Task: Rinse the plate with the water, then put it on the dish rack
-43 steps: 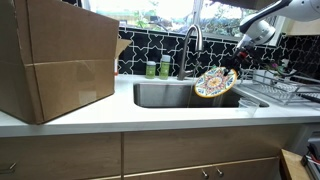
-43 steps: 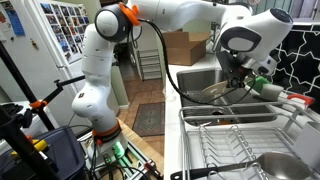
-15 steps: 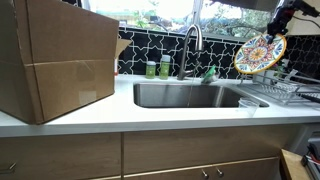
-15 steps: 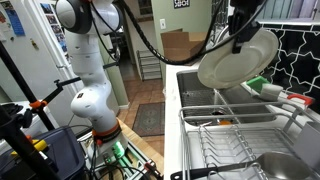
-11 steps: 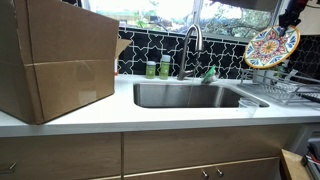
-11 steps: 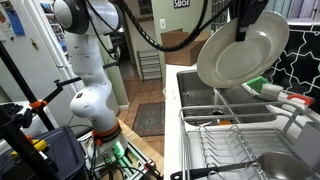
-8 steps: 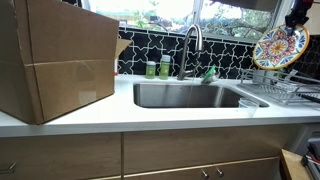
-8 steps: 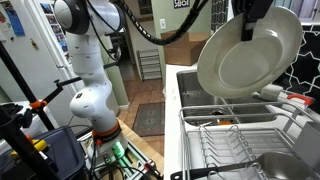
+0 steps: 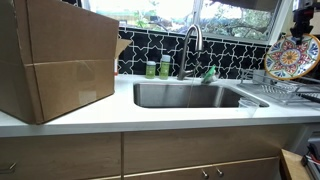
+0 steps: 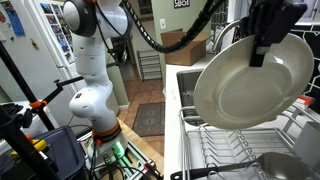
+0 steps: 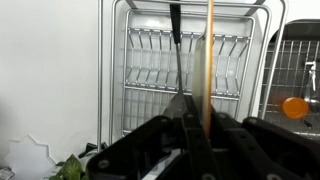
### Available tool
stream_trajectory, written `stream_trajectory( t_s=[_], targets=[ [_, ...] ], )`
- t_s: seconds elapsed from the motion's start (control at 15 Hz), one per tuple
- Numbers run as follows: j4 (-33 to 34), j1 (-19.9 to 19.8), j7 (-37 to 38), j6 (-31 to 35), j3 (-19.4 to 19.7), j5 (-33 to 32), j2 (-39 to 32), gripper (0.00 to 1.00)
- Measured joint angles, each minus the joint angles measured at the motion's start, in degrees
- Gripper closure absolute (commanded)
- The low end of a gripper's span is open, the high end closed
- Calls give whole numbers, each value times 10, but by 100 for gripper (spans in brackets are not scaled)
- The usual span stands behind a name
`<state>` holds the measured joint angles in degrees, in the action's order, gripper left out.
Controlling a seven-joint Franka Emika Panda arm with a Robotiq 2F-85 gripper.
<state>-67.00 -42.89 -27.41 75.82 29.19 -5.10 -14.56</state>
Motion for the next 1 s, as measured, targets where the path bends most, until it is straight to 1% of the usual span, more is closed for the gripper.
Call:
stream_trajectory(
  t_s=[0.4, 1.0],
  targets=[
    [-2, 1, 9, 0, 2, -13, -26, 97],
    [-26, 21, 66, 0, -5, -10, -32, 97]
  ],
)
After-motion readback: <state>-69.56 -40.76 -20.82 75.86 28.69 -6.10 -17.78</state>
